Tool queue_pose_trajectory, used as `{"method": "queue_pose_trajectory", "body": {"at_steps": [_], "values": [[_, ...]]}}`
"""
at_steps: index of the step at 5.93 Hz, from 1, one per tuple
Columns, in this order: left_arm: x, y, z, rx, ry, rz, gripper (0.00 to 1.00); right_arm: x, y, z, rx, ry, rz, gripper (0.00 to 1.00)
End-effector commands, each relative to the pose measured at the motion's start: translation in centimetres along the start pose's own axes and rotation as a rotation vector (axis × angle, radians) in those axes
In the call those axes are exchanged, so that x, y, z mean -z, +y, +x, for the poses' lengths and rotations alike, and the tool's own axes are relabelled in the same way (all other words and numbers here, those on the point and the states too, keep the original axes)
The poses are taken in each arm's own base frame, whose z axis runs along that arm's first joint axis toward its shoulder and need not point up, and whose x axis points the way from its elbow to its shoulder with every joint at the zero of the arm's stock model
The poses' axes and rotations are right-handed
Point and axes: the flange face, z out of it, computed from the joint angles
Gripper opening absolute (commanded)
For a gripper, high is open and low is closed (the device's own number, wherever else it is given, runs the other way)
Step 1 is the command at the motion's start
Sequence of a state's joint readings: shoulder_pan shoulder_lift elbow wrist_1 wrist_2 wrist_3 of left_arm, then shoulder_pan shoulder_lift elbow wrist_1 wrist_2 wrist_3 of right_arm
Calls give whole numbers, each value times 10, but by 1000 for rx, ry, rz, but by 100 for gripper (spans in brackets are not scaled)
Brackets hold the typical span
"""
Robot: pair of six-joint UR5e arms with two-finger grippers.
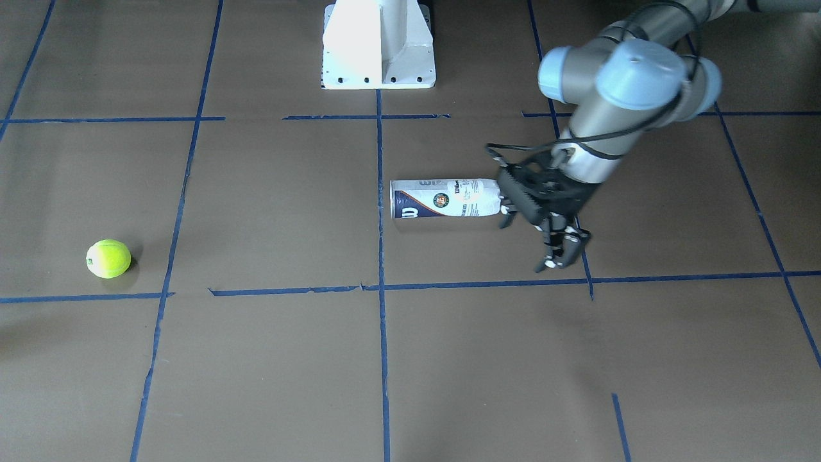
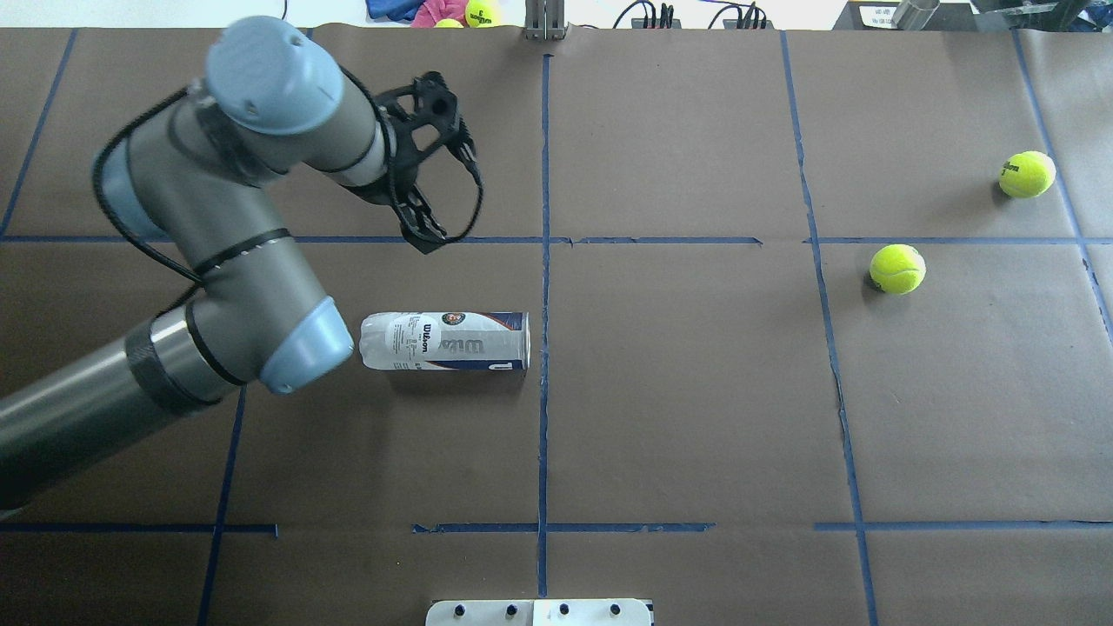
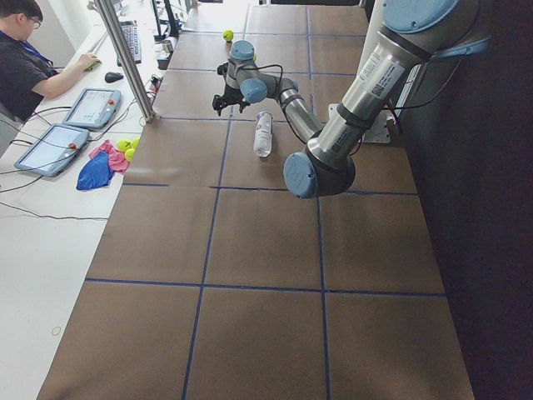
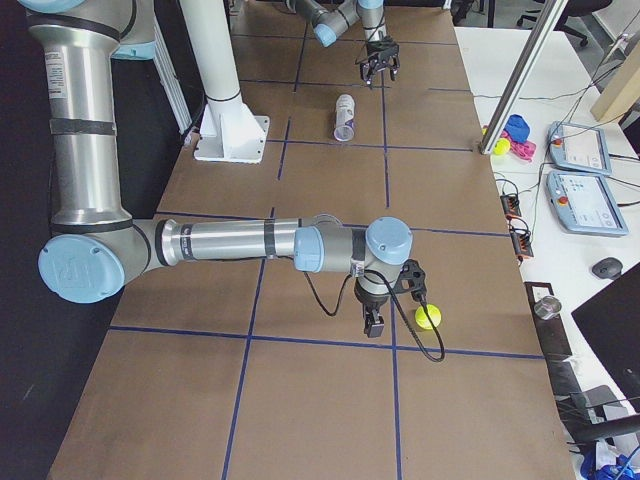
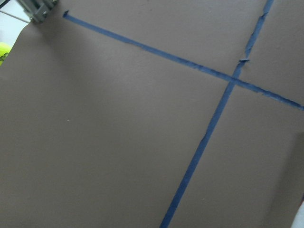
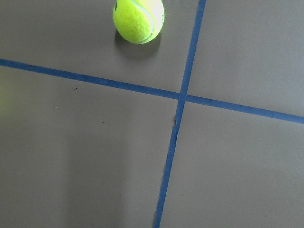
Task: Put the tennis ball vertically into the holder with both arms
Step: 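Reach the left gripper down over the clear tennis-ball can lying on its side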
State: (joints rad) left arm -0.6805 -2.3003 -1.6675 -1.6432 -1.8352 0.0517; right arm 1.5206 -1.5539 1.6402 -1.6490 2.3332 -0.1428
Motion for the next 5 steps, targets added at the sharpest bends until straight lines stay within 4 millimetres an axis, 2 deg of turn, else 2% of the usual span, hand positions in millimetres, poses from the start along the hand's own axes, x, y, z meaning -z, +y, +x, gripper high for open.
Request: {"method": "queue_pose_trajectory", "body": {"at_steps": [1,2,3,4,5], "values": [[7,-68,82,-160,-45,-172,100,-2,0,1,-3,-1,-4,100],[9,-85,95,-210,-29,-273,100,-3,0,1,-3,-1,-6,100],[-9,-94,103,-254,-25,-367,100,-3,0,1,-3,-1,-6,100],[-37,-91,134,-301,-34,-417,100,-3,0,1,-3,-1,-6,100],[-50,-90,140,-309,-27,-442,100,-3,0,1,-3,-1,-6,100]]}}
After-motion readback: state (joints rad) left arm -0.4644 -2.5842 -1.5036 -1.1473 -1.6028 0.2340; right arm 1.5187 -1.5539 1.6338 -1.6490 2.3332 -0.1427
